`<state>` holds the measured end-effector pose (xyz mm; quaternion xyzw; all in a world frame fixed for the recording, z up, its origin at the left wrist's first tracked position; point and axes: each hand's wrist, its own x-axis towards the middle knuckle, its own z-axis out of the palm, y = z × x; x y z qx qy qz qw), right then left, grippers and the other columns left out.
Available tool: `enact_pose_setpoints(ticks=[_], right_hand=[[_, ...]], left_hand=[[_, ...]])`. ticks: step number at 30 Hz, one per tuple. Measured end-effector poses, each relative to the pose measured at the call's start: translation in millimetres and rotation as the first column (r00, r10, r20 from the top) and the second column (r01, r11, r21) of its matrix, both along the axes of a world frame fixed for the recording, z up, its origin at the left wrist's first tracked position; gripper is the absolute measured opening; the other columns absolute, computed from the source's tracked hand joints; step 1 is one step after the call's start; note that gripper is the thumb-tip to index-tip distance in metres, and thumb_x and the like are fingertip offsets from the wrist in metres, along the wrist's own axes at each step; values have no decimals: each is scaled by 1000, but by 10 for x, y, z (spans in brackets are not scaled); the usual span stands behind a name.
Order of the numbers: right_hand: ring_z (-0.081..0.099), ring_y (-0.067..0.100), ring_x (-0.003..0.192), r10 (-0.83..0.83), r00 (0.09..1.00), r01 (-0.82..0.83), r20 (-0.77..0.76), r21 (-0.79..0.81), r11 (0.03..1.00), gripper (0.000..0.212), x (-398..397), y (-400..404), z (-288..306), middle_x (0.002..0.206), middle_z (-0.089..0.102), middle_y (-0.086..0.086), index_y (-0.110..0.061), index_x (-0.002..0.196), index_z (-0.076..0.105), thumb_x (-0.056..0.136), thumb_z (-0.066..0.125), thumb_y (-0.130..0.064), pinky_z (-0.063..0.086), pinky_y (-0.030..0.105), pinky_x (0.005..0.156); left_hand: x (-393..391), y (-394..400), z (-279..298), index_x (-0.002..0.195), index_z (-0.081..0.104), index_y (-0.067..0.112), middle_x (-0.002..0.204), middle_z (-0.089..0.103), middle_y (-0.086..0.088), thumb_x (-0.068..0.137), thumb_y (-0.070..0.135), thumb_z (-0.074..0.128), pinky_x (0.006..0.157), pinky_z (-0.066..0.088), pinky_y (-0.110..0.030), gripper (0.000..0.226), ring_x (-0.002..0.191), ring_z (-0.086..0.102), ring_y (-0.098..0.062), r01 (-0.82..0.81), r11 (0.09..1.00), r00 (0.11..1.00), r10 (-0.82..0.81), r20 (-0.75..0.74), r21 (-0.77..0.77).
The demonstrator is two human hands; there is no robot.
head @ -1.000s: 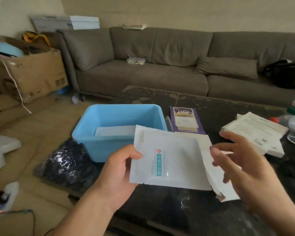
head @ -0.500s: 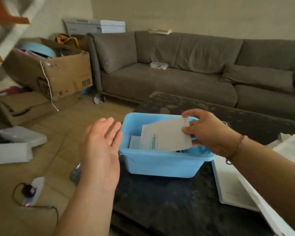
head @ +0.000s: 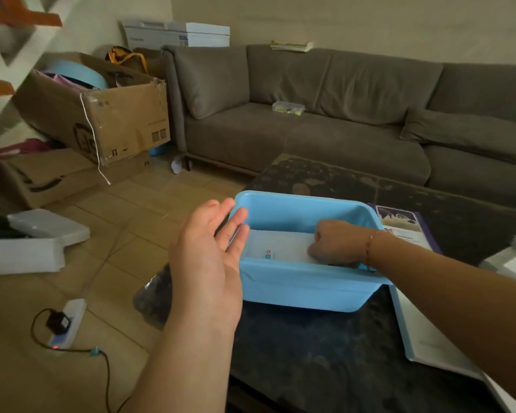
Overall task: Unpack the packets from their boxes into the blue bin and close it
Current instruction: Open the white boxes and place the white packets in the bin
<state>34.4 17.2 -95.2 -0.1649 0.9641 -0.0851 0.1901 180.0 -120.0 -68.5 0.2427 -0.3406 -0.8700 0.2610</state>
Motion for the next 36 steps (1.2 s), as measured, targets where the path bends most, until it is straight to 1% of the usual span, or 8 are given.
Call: enact_pose_setpoints(ticks=[8,16,19,21,25,28,32,36], right_hand=[[56,22,90,142,988,-135,-58,105,985,17,7,77,-10,106,60,9,-15,111,44,96,46,-23,48,34,83],[62,4,64,-219,734,-216,-642,-527,822,12,980,1224,541,76,65,-13,-28,95,61,88,60,-37,48,14,54],[61,4,72,-361,658,-122,-661,-567,815,20,1481,1819,133,71,62,-13,-30,85,58,85,56,-49,47,11,60],[57,2,68,-329,677,-21,-658,-465,885,29,1647,2110,-182,74,62,-14,-34,82,54,75,67,-59,44,9,60],[62,14,80,-142,762,52,-631,-159,986,64,1706,2396,-617,91,63,-9,-35,89,46,47,69,-77,56,32,63],[68,23,76,-131,722,47,-679,-140,989,57,1732,2444,-730,84,67,-5,-27,77,59,38,91,-55,53,30,63],[70,22,75,-217,611,14,-761,-264,964,25,1752,2530,-747,79,71,-6,-25,65,67,54,89,-29,49,25,58],[67,12,71,-338,516,19,-787,-384,923,24,1785,2558,-740,76,70,-11,-28,62,68,81,59,-41,46,20,48]], left_hand=[[-16,130,25,95,63,19,99,77,-2,100,20,48,83,58,-31,16,91,75,-16,20,999,1000,-20,-11,-33],[-37,640,-56,82,64,17,69,69,-2,96,14,53,59,52,-29,18,62,65,-17,180,890,982,-187,25,-418],[26,991,-229,77,64,11,61,63,-3,95,11,53,46,45,-26,21,51,57,-17,366,740,921,-376,105,-564],[91,1253,-441,76,67,14,58,61,2,92,16,57,44,42,-23,19,50,57,-15,519,519,822,-522,228,-679],[158,1673,-806,84,73,22,64,66,6,95,20,59,47,42,-14,18,52,60,-6,729,192,622,-587,519,-657],[150,1885,-926,96,72,26,74,71,5,96,18,59,48,43,-12,15,54,62,-3,768,80,569,-540,620,-635],[105,2130,-943,102,70,27,79,73,1,94,15,62,45,43,-14,16,55,64,-9,782,86,557,-540,631,-617],[49,2354,-911,100,70,28,72,71,3,97,25,60,43,41,-19,11,53,62,-14,808,214,558,-579,595,-549]])
